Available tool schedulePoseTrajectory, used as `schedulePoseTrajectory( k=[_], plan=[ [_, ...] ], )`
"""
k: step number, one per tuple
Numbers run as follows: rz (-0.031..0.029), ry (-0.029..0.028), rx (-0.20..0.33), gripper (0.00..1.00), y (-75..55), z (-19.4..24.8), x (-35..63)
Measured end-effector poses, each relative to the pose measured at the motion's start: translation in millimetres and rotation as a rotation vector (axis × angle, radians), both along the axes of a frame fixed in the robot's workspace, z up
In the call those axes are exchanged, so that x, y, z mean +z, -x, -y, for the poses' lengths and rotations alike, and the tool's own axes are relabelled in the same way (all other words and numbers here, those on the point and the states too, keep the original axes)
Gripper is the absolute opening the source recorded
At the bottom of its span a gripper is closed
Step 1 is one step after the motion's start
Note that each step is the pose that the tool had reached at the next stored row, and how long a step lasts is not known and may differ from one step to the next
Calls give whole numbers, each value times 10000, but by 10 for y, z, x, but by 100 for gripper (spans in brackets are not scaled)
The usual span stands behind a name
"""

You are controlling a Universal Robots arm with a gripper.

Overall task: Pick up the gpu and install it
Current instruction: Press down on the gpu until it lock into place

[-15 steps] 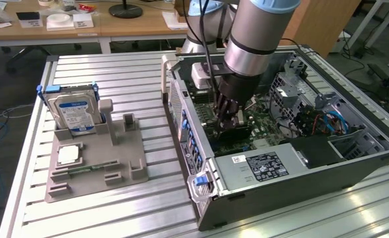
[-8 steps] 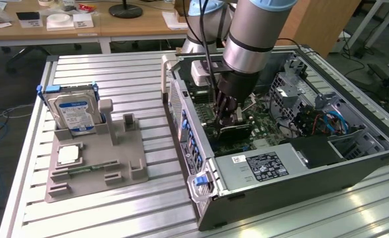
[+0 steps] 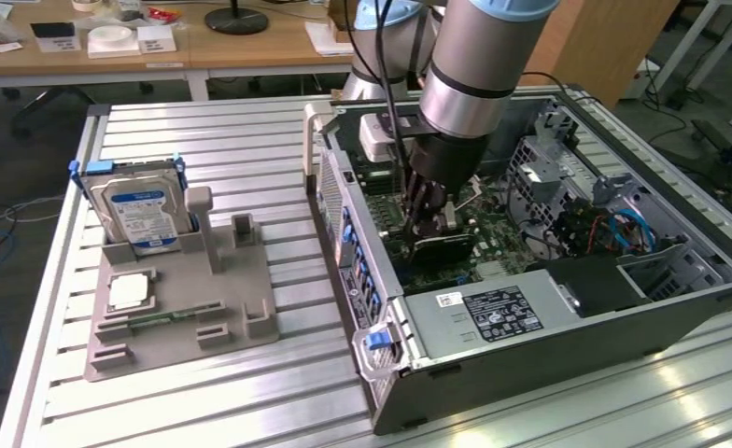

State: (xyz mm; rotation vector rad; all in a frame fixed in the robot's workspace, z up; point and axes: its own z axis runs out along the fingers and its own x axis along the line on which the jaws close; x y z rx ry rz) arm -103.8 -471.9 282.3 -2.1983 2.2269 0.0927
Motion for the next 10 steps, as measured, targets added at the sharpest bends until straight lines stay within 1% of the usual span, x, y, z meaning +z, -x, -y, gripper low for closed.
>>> schedulePoseTrajectory(
  k=[3, 7, 10],
  plan=[
    [0, 1, 1, 11, 42, 32, -6],
    [0, 0, 8, 11, 170, 47, -26],
    [0, 0, 38, 11, 206, 87, -38]
  ],
)
